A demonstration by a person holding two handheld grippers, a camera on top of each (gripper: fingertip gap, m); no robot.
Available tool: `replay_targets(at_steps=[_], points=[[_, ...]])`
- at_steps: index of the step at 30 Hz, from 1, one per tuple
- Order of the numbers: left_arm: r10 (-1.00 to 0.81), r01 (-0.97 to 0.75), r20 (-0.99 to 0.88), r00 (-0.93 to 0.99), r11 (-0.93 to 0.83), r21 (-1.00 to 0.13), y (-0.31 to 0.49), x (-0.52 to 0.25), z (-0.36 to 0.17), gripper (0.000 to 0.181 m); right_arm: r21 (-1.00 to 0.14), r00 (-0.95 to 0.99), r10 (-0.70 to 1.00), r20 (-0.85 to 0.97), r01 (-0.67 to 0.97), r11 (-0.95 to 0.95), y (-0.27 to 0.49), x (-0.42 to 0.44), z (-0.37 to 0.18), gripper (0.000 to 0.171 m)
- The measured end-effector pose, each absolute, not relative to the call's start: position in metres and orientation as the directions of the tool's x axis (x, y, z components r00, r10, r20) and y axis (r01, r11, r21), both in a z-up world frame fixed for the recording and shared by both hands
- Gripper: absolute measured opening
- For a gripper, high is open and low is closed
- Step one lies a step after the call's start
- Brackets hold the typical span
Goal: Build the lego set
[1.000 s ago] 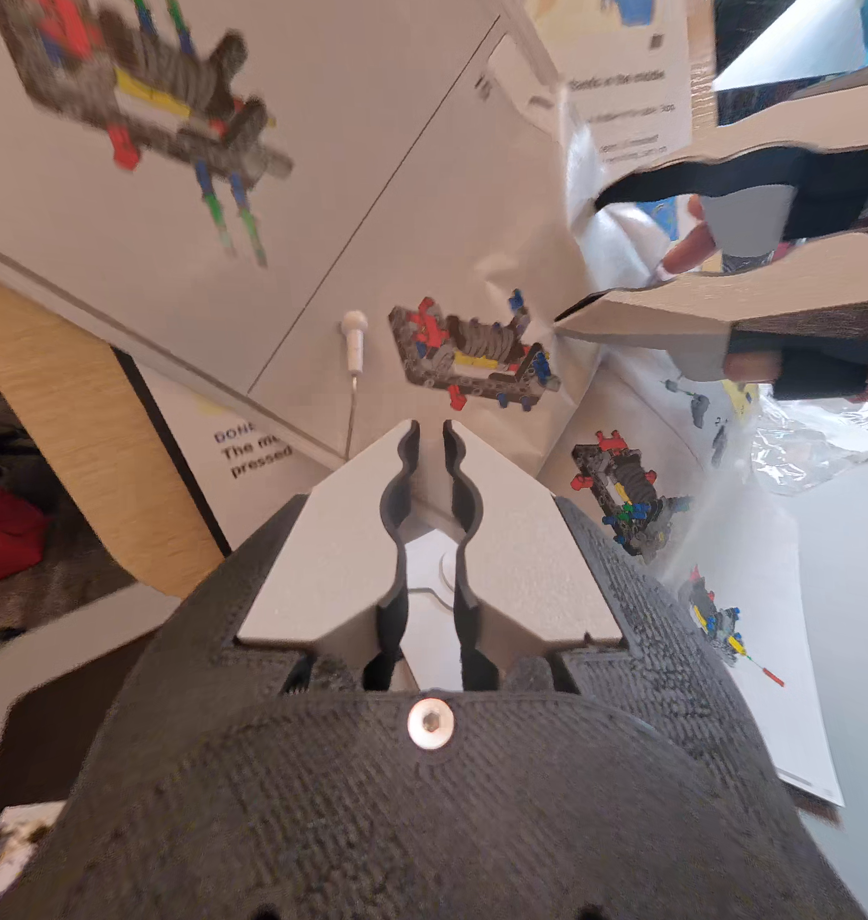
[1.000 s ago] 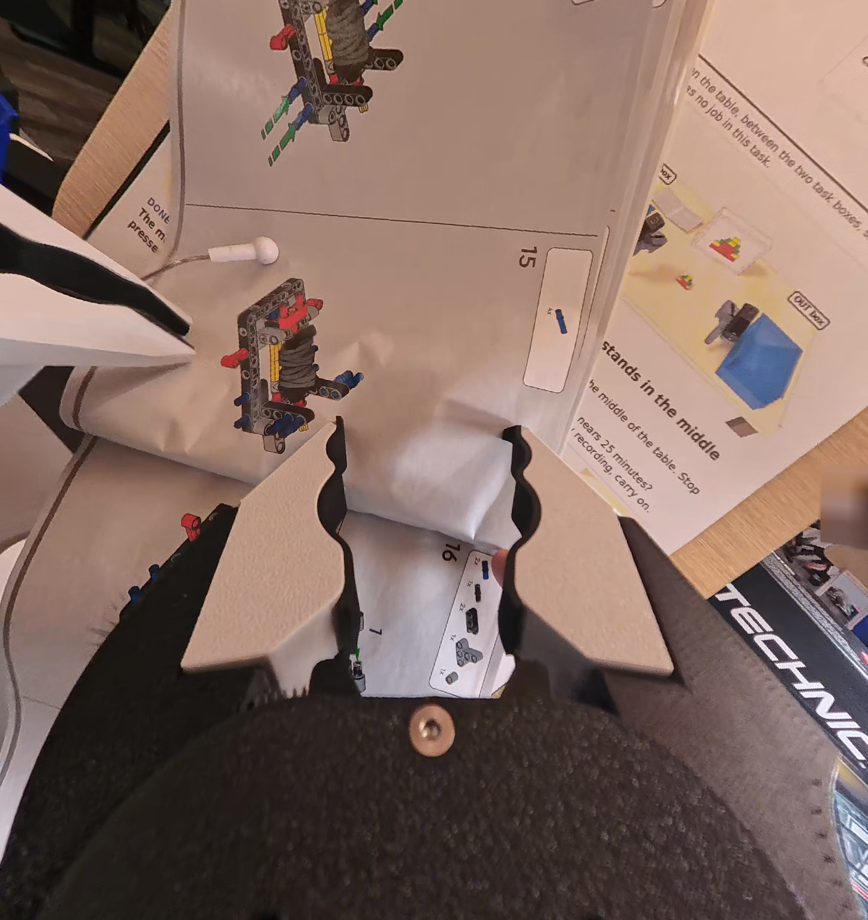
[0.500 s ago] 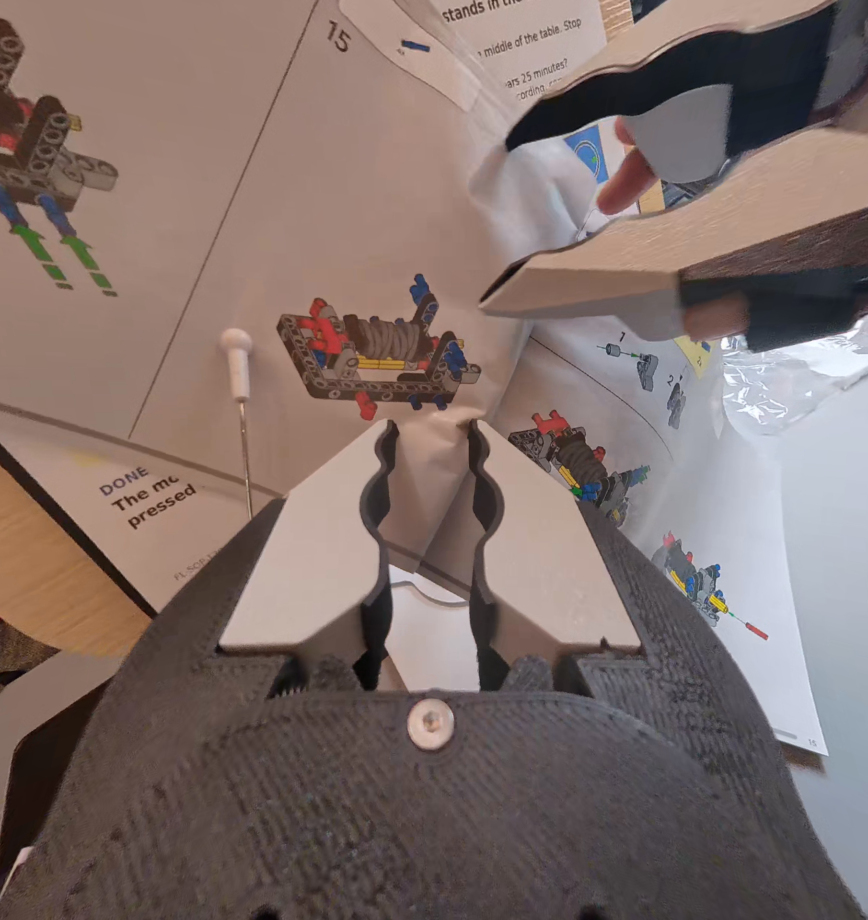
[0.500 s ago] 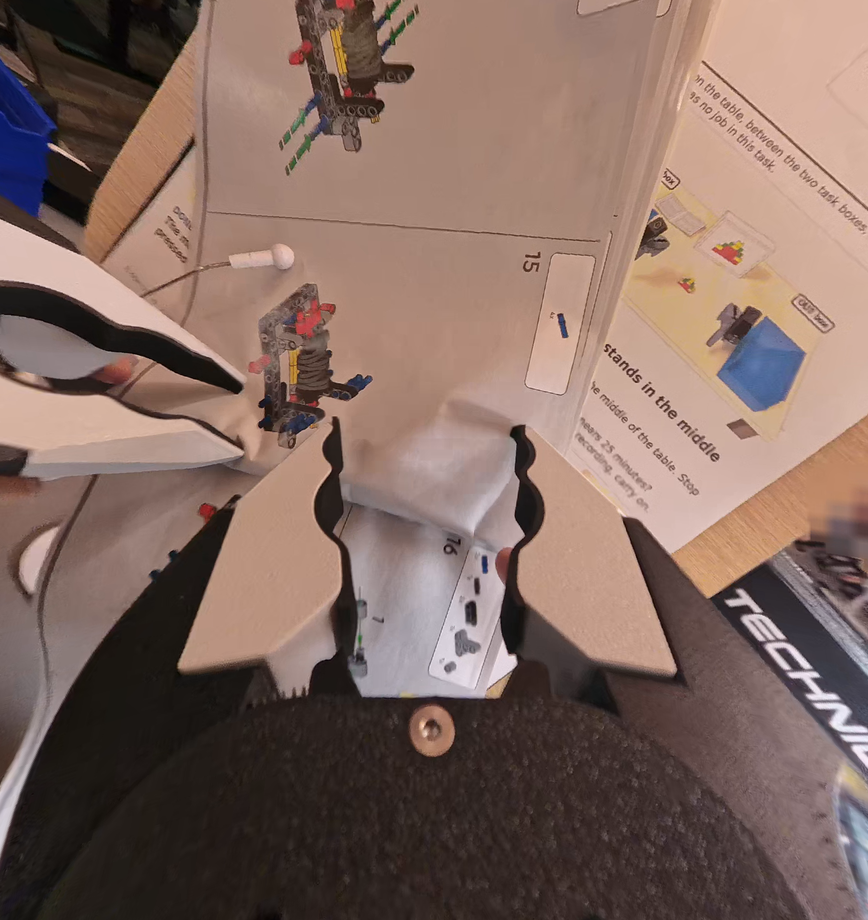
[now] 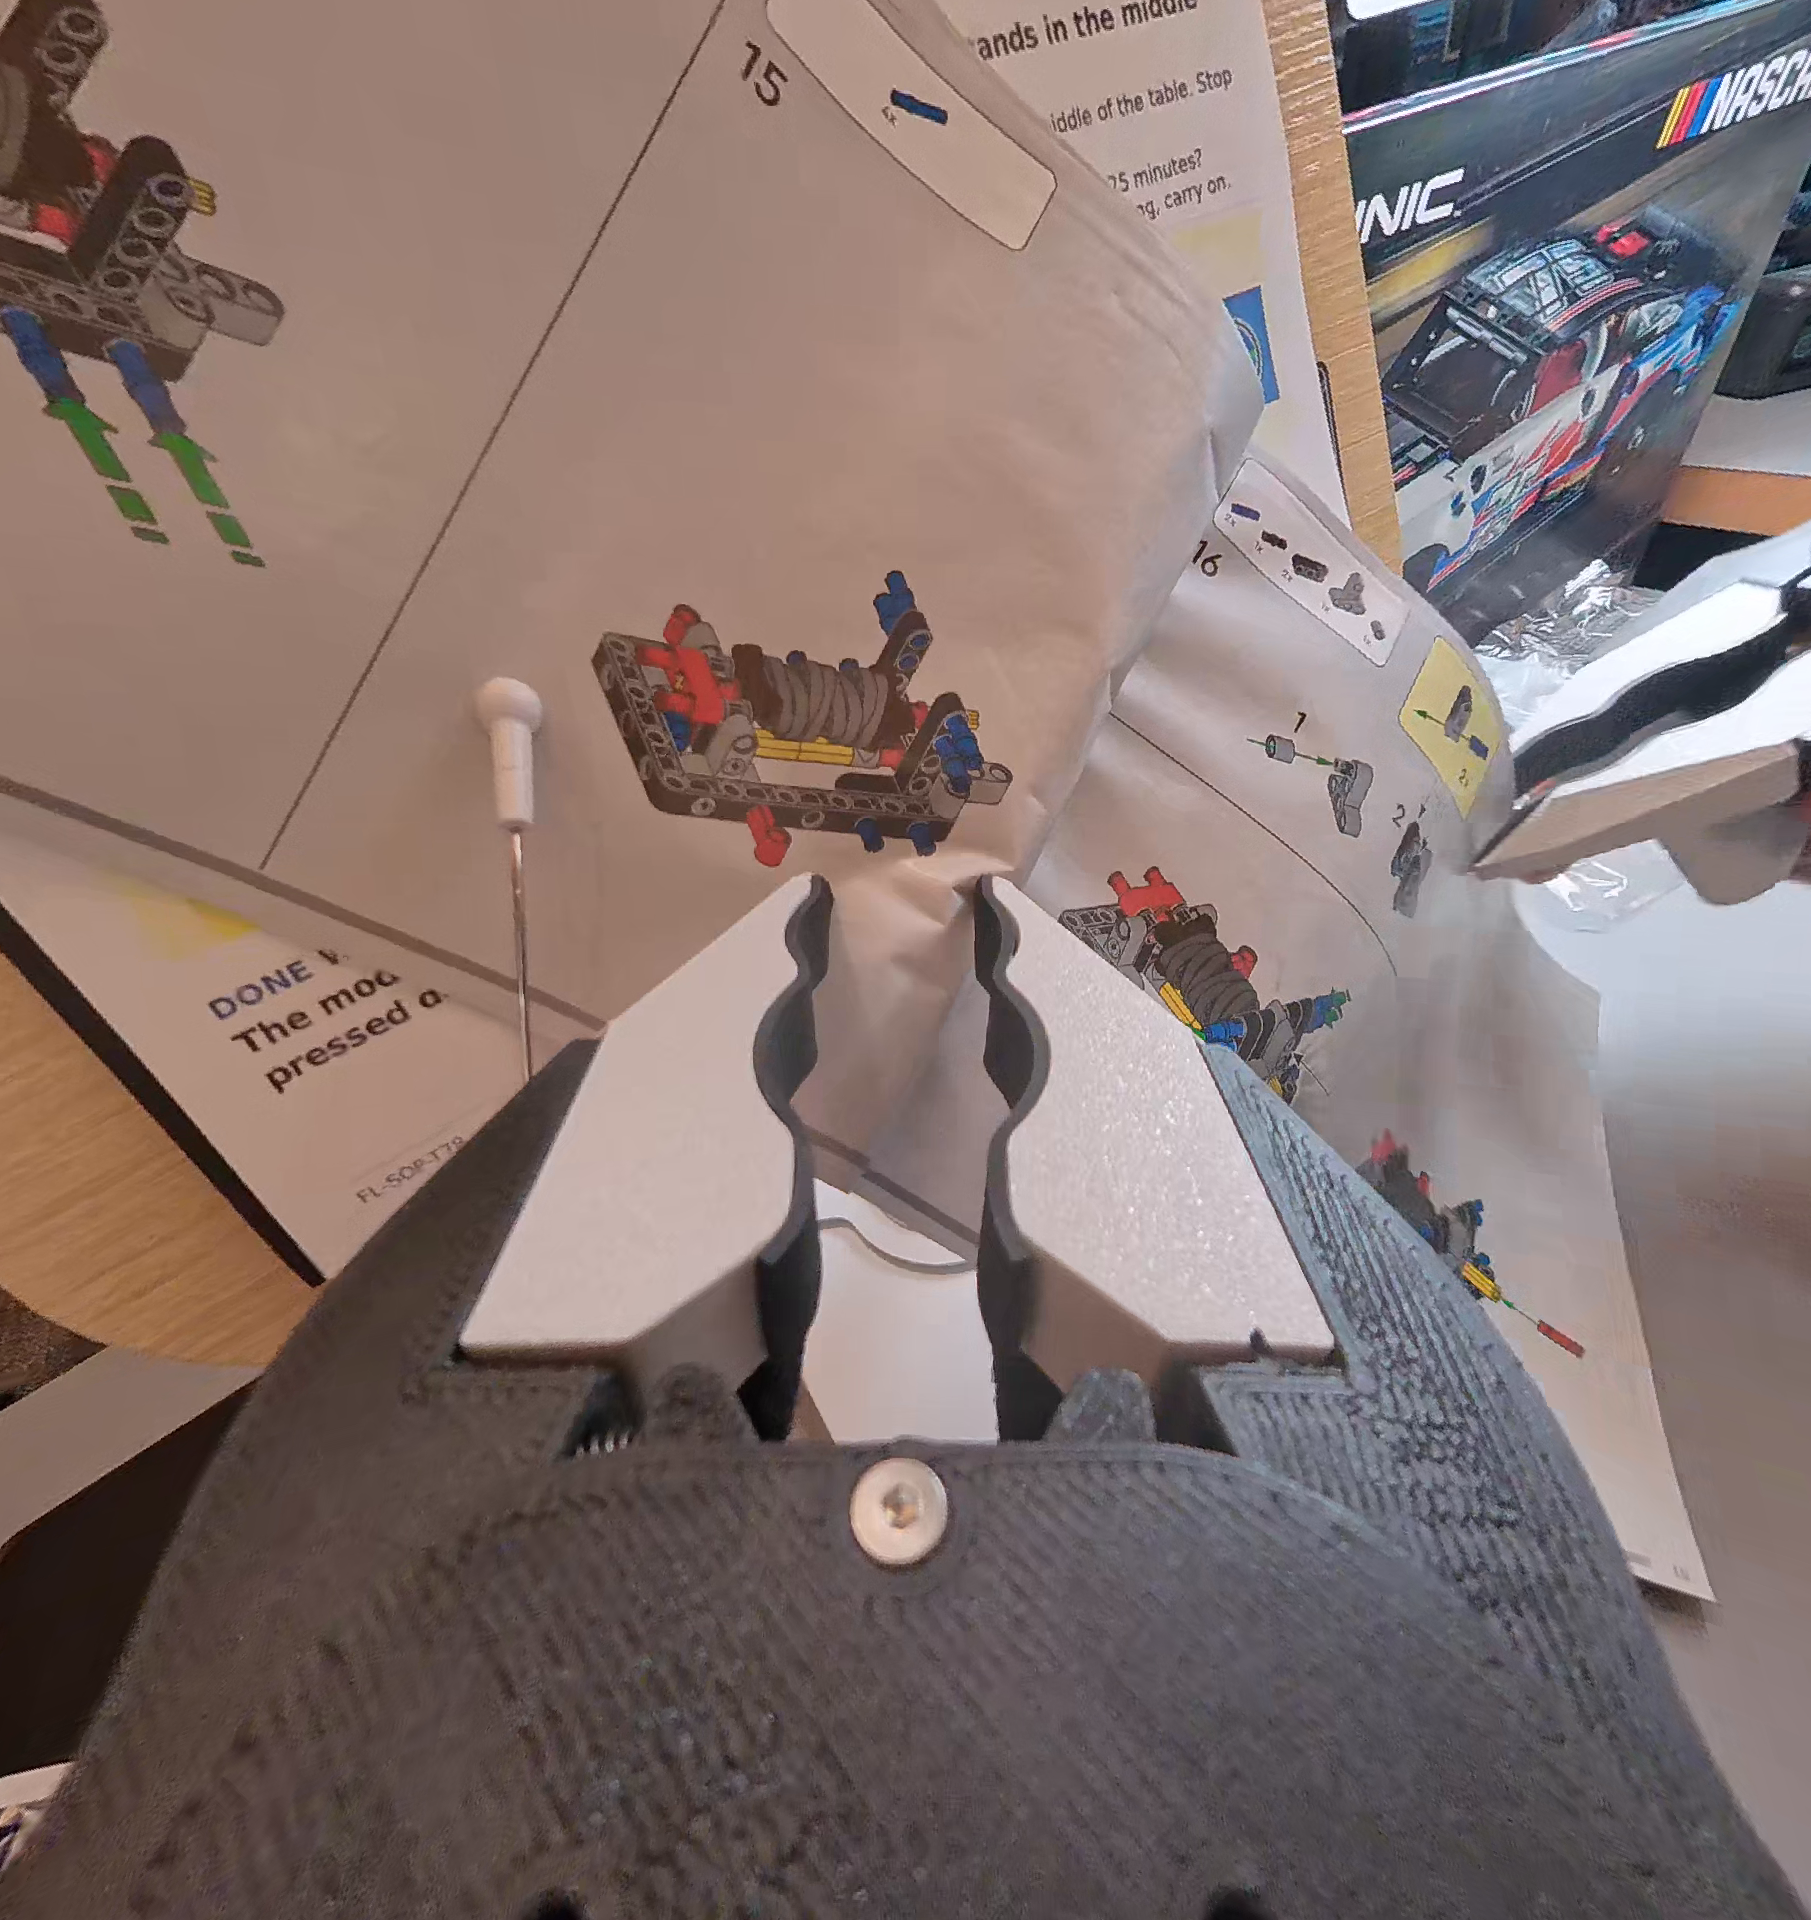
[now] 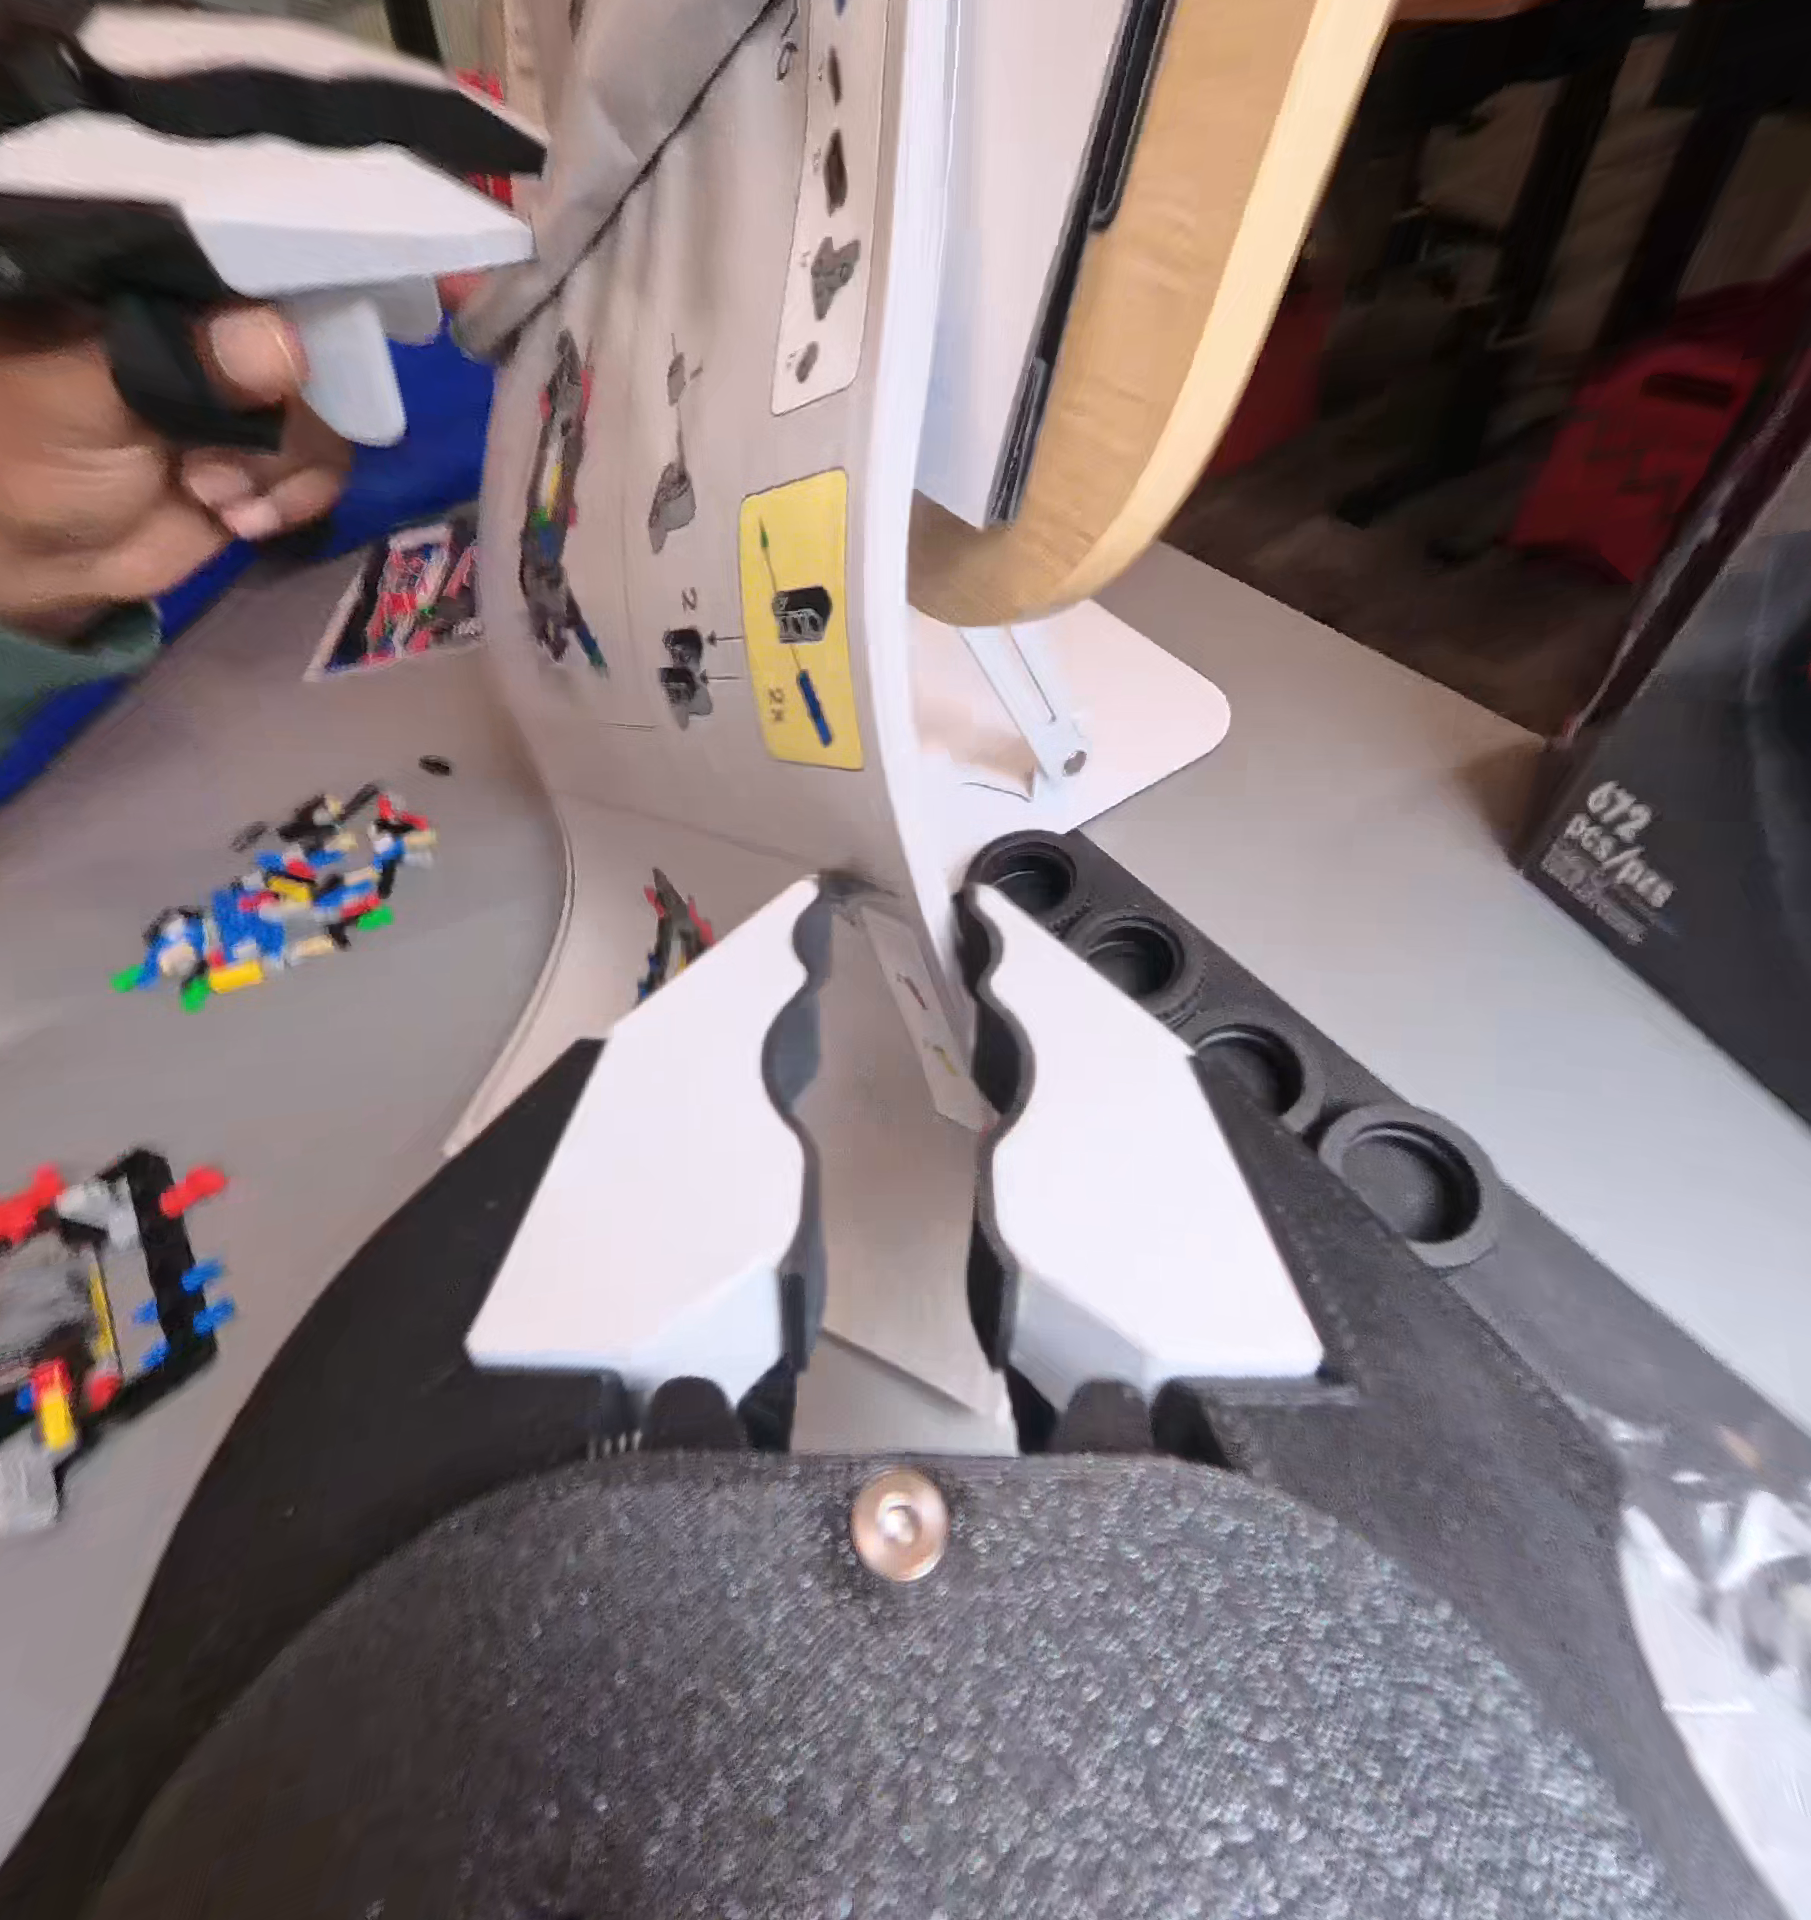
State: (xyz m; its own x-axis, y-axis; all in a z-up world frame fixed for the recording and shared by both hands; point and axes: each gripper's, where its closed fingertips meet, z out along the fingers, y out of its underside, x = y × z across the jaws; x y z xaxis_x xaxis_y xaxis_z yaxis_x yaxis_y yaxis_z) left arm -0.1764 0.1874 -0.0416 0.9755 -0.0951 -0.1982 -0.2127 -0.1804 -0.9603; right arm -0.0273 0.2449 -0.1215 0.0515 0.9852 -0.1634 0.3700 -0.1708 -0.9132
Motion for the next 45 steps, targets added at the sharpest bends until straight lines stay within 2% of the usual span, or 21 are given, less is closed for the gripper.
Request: replay_targets(at_steps=[3,9,13,18,19,20,25,30,39,42,45], points=[[-0.093,-0.206,-0.192,0.977,-0.175,-0.963,0.187,-0.178,-0.040,0.027,-0.886,-0.037,0.993,-0.115,0.456,-0.086,0.233,-0.018,-0.110,0.007],[-0.062,-0.167,-0.160,0.985,-0.126,-0.978,0.183,-0.182,-0.029,0.026,-0.793,-0.090,0.992,0.093,0.596,0.128,0.223,-0.011,-0.043,0.003],[-0.060,-0.121,-0.116,0.991,-0.103,-0.987,0.181,-0.187,-0.018,0.027,-0.648,-0.127,0.965,0.229,0.720,0.249,0.233,-0.024,0.015,0.003],[-0.060,-0.038,-0.034,0.998,-0.063,-0.997,0.183,-0.195,-0.004,0.026,-0.416,-0.184,0.915,0.359,0.846,0.333,0.254,-0.056,0.077,0.002],[-0.048,-0.026,-0.023,0.999,-0.065,-0.998,0.185,-0.200,-0.003,0.025,-0.372,-0.190,0.903,0.384,0.864,0.340,0.258,-0.064,0.086,0.002],[-0.007,-0.023,-0.022,1.000,-0.080,-0.997,0.187,-0.209,-0.004,0.017,-0.333,-0.198,0.891,0.409,0.876,0.348,0.263,-0.071,0.094,0.002],[0.011,0.012,0.011,1.000,-0.079,-0.997,0.193,-0.232,-0.009,0.001,-0.195,-0.217,0.822,0.526,0.910,0.365,0.285,-0.099,0.113,0.003],[0.031,-0.050,-0.052,0.998,-0.080,-0.996,0.189,-0.231,-0.014,0.001,-0.074,-0.263,0.730,0.630,0.916,0.393,0.304,-0.098,0.092,0.006],[0.075,-0.085,-0.092,0.993,-0.082,-0.993,0.184,-0.230,-0.024,0.004,-0.180,-0.157,0.596,0.788,0.867,0.465,0.313,-0.095,0.106,0.022],[0.072,-0.094,-0.100,0.992,-0.086,-0.992,0.183,-0.228,-0.025,0.009,-0.317,-0.051,0.605,0.794,0.815,0.485,0.292,-0.089,0.118,0.036],[0.079,-0.103,-0.110,0.991,-0.093,-0.990,0.182,-0.226,-0.025,0.015,-0.490,0.055,0.655,0.753,0.712,0.503,0.255,-0.075,0.112,0.038]])
